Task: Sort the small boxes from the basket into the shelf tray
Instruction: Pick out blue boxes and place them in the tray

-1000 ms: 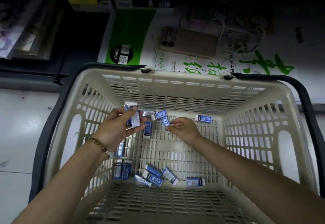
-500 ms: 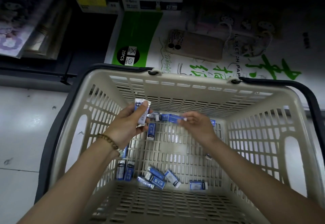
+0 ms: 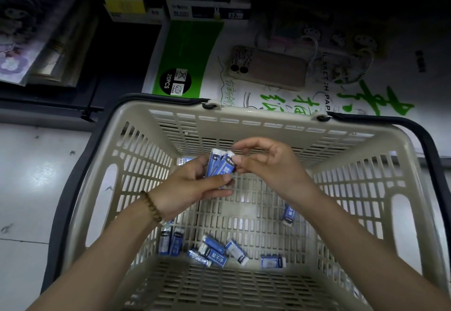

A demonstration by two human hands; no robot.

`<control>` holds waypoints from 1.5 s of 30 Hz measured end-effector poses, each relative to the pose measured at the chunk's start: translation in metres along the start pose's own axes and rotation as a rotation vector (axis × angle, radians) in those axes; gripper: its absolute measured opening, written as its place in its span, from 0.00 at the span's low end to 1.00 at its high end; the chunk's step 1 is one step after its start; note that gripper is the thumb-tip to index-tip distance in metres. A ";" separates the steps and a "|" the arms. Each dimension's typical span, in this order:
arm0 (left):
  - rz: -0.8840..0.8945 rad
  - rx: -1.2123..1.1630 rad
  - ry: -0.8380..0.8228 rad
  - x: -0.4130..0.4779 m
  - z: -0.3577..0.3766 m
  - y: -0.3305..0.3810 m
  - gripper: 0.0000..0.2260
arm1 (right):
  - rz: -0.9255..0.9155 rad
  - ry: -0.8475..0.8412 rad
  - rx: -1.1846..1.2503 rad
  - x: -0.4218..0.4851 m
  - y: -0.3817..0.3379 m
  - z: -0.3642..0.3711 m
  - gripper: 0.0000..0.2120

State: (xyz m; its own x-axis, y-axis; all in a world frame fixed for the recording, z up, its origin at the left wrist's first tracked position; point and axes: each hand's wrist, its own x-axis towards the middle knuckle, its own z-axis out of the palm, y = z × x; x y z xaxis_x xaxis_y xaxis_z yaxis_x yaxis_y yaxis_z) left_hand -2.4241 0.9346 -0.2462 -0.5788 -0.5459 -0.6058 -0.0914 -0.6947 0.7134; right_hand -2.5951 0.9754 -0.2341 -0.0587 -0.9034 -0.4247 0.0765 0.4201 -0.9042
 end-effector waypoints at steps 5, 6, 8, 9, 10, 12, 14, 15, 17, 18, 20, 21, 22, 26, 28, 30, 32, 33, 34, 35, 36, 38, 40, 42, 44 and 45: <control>0.020 0.035 0.006 0.001 -0.001 -0.004 0.16 | 0.181 -0.073 0.173 -0.002 0.004 -0.004 0.13; 0.032 0.048 0.001 0.001 -0.002 -0.005 0.16 | 0.203 -0.086 0.189 -0.002 0.003 -0.004 0.13; 0.064 0.106 0.008 0.001 -0.004 -0.004 0.18 | 0.227 -0.102 0.207 -0.004 0.000 -0.005 0.16; 0.087 0.152 0.018 0.000 -0.005 -0.002 0.19 | 0.233 -0.106 0.218 -0.006 -0.003 -0.005 0.17; 0.119 0.212 0.031 -0.002 -0.005 0.000 0.20 | 0.236 -0.107 0.230 -0.009 -0.006 -0.005 0.19; 0.197 0.305 0.060 -0.006 -0.003 0.009 0.21 | 0.228 -0.098 0.250 -0.016 -0.017 -0.007 0.18; 0.251 0.309 0.095 -0.013 0.004 0.022 0.21 | 0.214 -0.079 0.263 -0.027 -0.033 -0.009 0.17; 0.276 0.312 0.105 -0.016 0.009 0.030 0.21 | 0.204 -0.067 0.265 -0.033 -0.043 -0.010 0.18; 0.327 0.340 0.088 -0.026 0.020 0.051 0.21 | 0.168 -0.039 0.262 -0.047 -0.066 -0.013 0.20; 0.356 0.355 0.072 -0.033 0.027 0.062 0.22 | 0.141 -0.024 0.251 -0.054 -0.079 -0.013 0.21; 0.417 0.389 0.054 -0.049 0.039 0.084 0.21 | 0.083 0.010 0.194 -0.070 -0.105 -0.012 0.21; 0.443 0.403 0.052 -0.058 0.044 0.094 0.22 | 0.058 0.029 0.159 -0.079 -0.117 -0.011 0.21; 0.469 0.413 0.052 -0.068 0.050 0.103 0.22 | 0.036 0.046 0.130 -0.088 -0.130 -0.010 0.22; 0.582 0.413 0.053 -0.109 0.069 0.136 0.21 | -0.025 0.066 0.094 -0.123 -0.177 -0.002 0.20; 0.662 0.411 0.062 -0.127 0.077 0.152 0.21 | -0.053 0.081 0.097 -0.138 -0.199 0.002 0.20; 0.721 0.418 0.072 -0.143 0.083 0.166 0.19 | -0.088 0.089 0.102 -0.152 -0.218 0.009 0.18; 0.757 0.418 0.073 -0.158 0.088 0.179 0.19 | -0.141 0.097 0.081 -0.164 -0.237 0.015 0.16; 0.772 0.418 0.073 -0.164 0.090 0.185 0.18 | -0.167 0.097 0.070 -0.169 -0.246 0.018 0.16; 0.790 0.417 0.070 -0.170 0.091 0.191 0.19 | -0.192 0.094 0.058 -0.174 -0.254 0.020 0.15; 0.810 0.413 0.068 -0.175 0.092 0.196 0.19 | -0.217 0.088 0.037 -0.178 -0.262 0.022 0.14; 0.827 0.411 0.066 -0.180 0.092 0.202 0.20 | -0.242 0.081 0.008 -0.181 -0.269 0.023 0.14; 0.840 0.411 0.060 -0.188 0.092 0.211 0.20 | -0.291 0.048 -0.052 -0.185 -0.281 0.026 0.16; 0.837 0.414 0.048 -0.192 0.090 0.219 0.20 | -0.313 -0.006 -0.080 -0.185 -0.291 0.028 0.18; 0.834 0.415 0.050 -0.193 0.088 0.228 0.21 | -0.314 -0.058 -0.083 -0.181 -0.302 0.032 0.17; 0.836 0.408 0.054 -0.194 0.085 0.239 0.22 | -0.315 -0.084 -0.060 -0.169 -0.313 0.033 0.13; 0.842 0.400 0.052 -0.194 0.083 0.244 0.23 | -0.321 -0.081 -0.050 -0.162 -0.317 0.034 0.11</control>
State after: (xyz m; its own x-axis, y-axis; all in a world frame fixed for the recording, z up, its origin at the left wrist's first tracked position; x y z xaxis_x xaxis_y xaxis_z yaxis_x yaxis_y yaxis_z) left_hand -2.4018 0.9100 0.0745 -0.5452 -0.8232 0.1584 0.0641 0.1475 0.9870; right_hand -2.5760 0.9852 0.1230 0.0072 -0.9934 -0.1144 0.0174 0.1145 -0.9933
